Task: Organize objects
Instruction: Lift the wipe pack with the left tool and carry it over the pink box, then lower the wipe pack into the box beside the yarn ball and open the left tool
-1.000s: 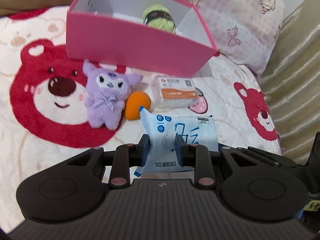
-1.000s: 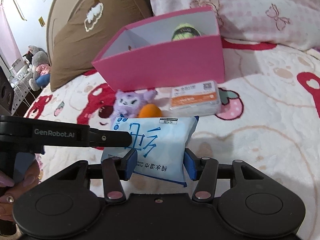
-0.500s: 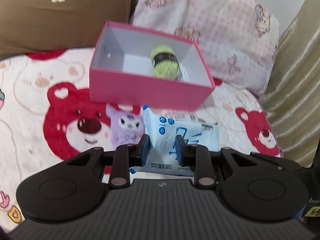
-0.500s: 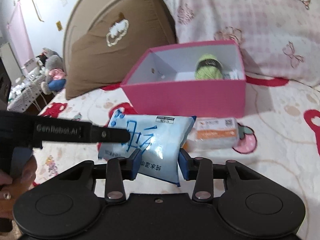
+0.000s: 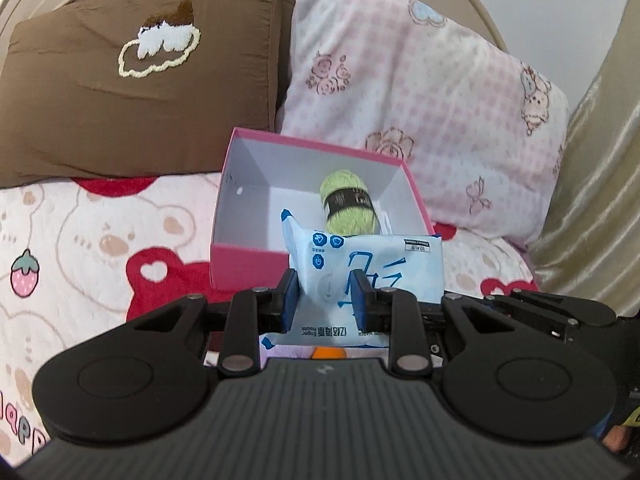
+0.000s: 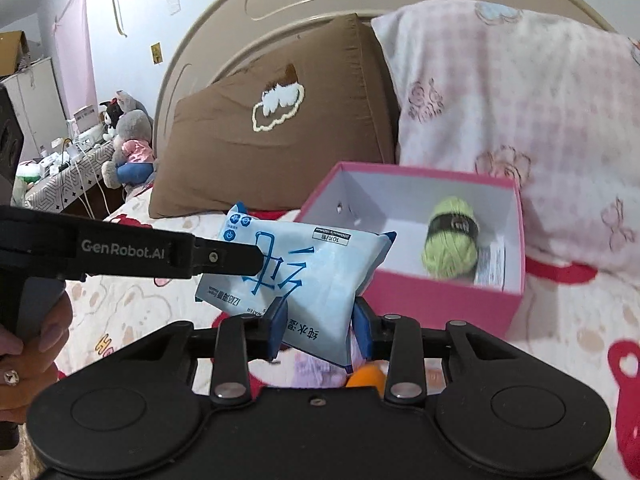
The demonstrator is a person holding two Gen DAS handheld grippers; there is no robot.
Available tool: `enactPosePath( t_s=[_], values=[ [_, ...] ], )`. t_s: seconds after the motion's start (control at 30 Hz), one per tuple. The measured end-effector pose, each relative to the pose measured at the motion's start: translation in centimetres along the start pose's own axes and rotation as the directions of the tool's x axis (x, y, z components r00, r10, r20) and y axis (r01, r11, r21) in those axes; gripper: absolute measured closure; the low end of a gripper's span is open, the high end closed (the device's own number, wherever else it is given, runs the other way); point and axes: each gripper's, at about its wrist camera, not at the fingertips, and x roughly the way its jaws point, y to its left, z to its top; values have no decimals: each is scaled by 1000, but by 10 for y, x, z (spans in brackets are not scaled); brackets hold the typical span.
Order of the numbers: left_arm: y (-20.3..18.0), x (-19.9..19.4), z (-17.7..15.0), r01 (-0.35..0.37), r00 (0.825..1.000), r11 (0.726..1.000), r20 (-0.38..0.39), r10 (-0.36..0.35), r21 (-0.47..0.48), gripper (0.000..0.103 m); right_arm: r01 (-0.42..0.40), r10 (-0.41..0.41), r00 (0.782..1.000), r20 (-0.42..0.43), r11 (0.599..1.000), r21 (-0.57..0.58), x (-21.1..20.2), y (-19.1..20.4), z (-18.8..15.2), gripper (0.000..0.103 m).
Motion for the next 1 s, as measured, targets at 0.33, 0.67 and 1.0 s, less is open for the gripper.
enactPosePath(
  t_s=[0.33, 0.67, 1.0],
  values=[
    [14, 37, 50, 27, 1000, 998, 7, -27, -56, 78, 9, -9, 1000, -3, 999, -33, 39, -28, 66, 66],
    [28, 103, 99, -30, 999, 999, 26, 31, -37, 77, -34, 30, 998, -52, 996, -81, 104, -63, 108, 71],
    [48, 179, 110, -111, 991, 993, -75, 109, -30, 77, -103, 99, 980, -175, 995, -14, 183, -106, 108, 71]
  ],
)
